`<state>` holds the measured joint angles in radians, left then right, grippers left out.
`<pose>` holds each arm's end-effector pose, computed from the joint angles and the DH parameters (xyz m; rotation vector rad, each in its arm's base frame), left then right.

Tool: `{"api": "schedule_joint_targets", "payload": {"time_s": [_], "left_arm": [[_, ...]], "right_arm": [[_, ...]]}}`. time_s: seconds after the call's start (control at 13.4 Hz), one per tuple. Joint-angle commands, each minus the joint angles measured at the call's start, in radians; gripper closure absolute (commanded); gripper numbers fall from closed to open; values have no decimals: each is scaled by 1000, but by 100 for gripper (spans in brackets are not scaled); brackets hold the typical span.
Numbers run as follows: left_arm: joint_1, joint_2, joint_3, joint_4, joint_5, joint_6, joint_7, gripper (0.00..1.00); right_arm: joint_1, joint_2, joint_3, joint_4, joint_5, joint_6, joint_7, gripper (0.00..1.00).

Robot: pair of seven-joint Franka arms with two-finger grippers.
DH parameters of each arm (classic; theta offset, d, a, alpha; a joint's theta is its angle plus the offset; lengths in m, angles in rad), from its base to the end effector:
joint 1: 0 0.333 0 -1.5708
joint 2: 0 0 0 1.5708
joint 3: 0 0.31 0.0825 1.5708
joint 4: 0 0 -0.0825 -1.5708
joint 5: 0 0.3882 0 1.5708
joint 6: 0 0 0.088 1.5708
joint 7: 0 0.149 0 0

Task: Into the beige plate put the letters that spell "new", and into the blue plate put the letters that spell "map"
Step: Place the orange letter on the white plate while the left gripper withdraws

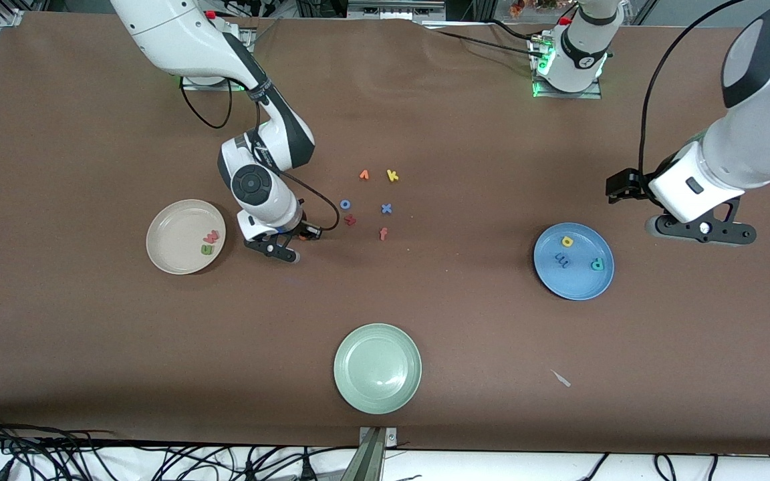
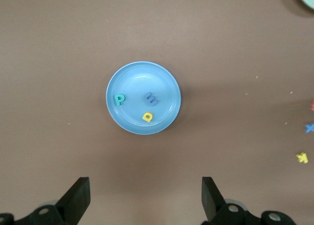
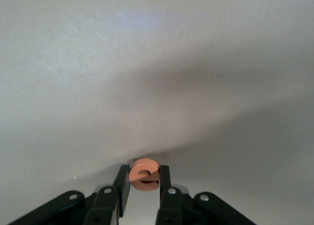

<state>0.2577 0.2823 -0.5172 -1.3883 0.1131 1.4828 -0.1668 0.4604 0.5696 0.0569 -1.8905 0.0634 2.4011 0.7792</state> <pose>0.6051 -0.1063 0.5070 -3.1228 0.1324 0.2408 0.5417 0.3109 0.1468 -3.0769 0.4935 0.1410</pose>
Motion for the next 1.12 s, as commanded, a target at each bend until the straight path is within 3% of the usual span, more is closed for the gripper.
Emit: {"api": "schedule_joint_targets", "payload": {"time_s": [0.0, 0.15, 0.37, 0.52, 0.74, 0.82, 0.89, 0.97, 1.04], "left_arm": [[-148, -92, 268, -59, -166, 62, 3, 0], [-237, -136, 380, -105, -167, 99, 1, 0], [-284, -272, 448, -272, -164, 165, 13, 0], [-305, -334, 451, -346, -161, 177, 12, 0], [-311, -336, 448, -334, -158, 162, 13, 0], [-311, -327, 450, -325, -159, 162, 13, 0], [-311, -321, 448, -313, -158, 162, 13, 0], [-311, -318, 447, -310, -158, 162, 13, 0], [-313, -318, 445, -310, -158, 162, 13, 0]], "right_arm": [[-8, -40, -47, 60, -7, -146, -114, 87], [-8, -63, -118, 77, -7, -227, -266, 87], [-8, -76, -219, 76, -7, -293, -449, 86], [-8, -70, -281, 73, -7, -306, -540, 86], [-29, -60, -324, 62, -7, -310, -592, 85], [-46, -54, -324, 61, -7, -321, -595, 66], [-49, -51, -324, 62, -5, -323, -581, 19], [-49, -53, -324, 64, -5, -326, -580, 0], [-49, -60, -324, 67, 1, -329, -584, 0]]}}
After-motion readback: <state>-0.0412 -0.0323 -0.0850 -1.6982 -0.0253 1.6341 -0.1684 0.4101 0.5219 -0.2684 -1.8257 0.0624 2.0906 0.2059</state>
